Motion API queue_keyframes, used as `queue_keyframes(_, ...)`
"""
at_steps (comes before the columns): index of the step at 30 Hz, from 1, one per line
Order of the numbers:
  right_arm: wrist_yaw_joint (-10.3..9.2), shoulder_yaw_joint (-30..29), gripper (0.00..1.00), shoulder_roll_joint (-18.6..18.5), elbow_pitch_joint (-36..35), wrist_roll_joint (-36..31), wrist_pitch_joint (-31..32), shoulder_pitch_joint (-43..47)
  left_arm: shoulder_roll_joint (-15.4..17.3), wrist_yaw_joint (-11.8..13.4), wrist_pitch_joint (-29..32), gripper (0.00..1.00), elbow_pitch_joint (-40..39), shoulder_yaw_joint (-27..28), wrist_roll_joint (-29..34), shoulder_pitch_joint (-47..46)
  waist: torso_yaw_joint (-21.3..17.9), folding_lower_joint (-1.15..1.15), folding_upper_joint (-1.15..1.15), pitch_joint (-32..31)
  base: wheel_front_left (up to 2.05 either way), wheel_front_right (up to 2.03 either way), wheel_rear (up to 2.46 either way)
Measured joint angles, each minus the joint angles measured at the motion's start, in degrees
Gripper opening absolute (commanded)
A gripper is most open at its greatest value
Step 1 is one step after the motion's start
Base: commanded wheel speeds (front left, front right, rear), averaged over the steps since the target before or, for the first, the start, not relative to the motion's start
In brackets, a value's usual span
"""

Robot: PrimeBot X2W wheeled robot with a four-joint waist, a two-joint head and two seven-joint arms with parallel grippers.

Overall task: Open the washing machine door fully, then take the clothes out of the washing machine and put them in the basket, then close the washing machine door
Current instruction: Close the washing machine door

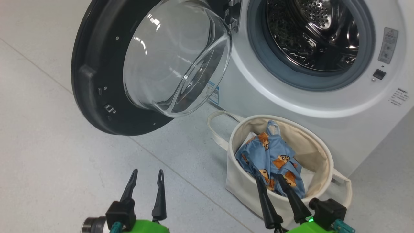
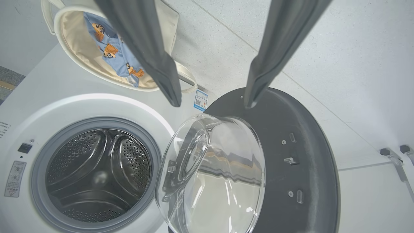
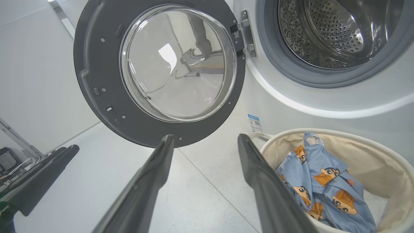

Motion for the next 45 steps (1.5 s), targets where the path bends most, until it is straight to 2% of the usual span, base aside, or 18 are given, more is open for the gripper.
queue_keyframes(20, 0.00, -0.7, 1.00, 0.0, 0.0, -0.2, 0.0, 0.1, 0.0, -0.6, 0.0, 1.00, -0.6, 1.4, 0.0, 0.9, -0.1, 0.00, 0.00, -0.2, 0.00, 0.00, 0.00)
queue_keyframes(21, 0.00, -0.8, 1.00, 0.0, 0.0, -0.2, 0.0, 0.1, 0.0, -1.5, 0.0, 0.14, -1.7, 1.8, -1.2, 1.0, -0.2, 0.00, 0.00, 0.0, 0.00, 0.00, 0.00)
queue_keyframes(22, 0.00, -0.8, 1.00, 0.0, 0.0, -0.2, 0.0, 0.1, 0.0, -1.5, 0.0, 0.00, -1.7, 1.8, -1.2, 1.0, -0.2, 0.00, 0.00, 0.0, 0.00, 0.00, 0.00)
queue_keyframes(25, 0.00, -0.9, 1.00, 0.0, -0.1, -0.3, 0.0, 0.1, 0.0, -2.6, 0.0, 0.00, -4.8, 3.6, -3.3, 1.1, -0.3, 0.00, 0.00, 0.4, 0.00, 0.00, 0.00)
queue_keyframes(31, 0.00, -1.3, 1.00, 0.0, -0.1, -1.2, 0.0, 0.1, 0.0, -3.9, 0.0, 0.00, -12.7, 10.2, -3.4, 1.1, -0.9, 0.00, 0.00, 2.1, 0.00, 0.00, 0.00)
queue_keyframes(34, 0.00, -1.5, 1.00, 0.0, -0.1, -1.3, 0.0, 0.1, 0.0, -5.5, 0.0, 0.00, -18.2, 15.7, -7.6, 1.1, -1.4, 0.00, 0.00, 2.8, 0.00, 0.00, 0.00)
queue_keyframes(39, 0.00, -1.7, 1.00, 0.0, 0.4, -2.2, 0.0, -0.1, 0.4, -9.9, -0.1, 0.00, -22.8, 27.0, -13.1, -0.1, -2.1, 0.00, 0.00, 3.9, 0.00, 0.00, 0.00)
queue_keyframes(44, 0.00, -1.8, 1.00, -0.1, 0.8, -3.4, 0.0, -0.7, 5.0, -12.8, 1.8, 0.00, -18.5, 36.0, -23.8, -8.1, -3.0, 0.00, 0.00, 5.1, 0.00, 0.00, 0.00)
queue_keyframes(45, 0.00, -1.8, 1.00, -0.1, 0.8, -3.9, 0.0, -1.0, 6.3, -14.2, 3.0, 0.00, -17.4, 37.3, -26.9, -10.5, -3.2, 0.00, 0.00, 5.6, 0.00, 0.00, 0.00)
